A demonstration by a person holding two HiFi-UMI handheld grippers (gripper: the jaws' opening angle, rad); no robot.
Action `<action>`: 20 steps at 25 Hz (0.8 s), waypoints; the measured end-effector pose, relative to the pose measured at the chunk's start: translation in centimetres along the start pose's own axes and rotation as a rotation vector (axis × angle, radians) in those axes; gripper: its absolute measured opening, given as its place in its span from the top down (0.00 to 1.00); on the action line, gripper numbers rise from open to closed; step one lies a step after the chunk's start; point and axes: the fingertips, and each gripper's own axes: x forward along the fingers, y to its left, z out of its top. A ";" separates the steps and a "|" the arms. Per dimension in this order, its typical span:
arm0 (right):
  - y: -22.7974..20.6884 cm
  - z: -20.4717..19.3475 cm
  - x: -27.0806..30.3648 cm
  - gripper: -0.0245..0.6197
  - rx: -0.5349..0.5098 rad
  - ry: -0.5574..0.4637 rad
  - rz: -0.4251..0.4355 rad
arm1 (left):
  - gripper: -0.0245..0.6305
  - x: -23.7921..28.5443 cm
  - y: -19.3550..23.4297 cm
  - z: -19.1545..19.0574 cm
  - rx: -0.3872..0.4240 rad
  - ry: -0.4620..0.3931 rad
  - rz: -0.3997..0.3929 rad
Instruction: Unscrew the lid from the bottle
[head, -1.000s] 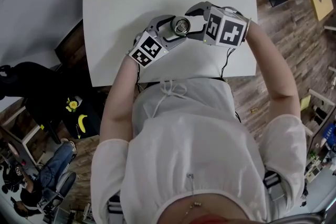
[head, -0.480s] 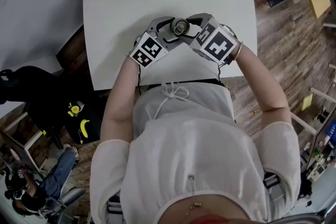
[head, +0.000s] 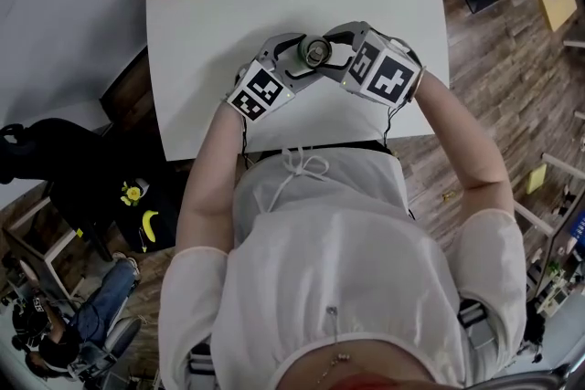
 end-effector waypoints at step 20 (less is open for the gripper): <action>0.2 -0.1 -0.1 0.60 -0.410 0.076 0.247 | 0.42 -0.1 -0.1 -0.1 -0.015 0.004 -0.007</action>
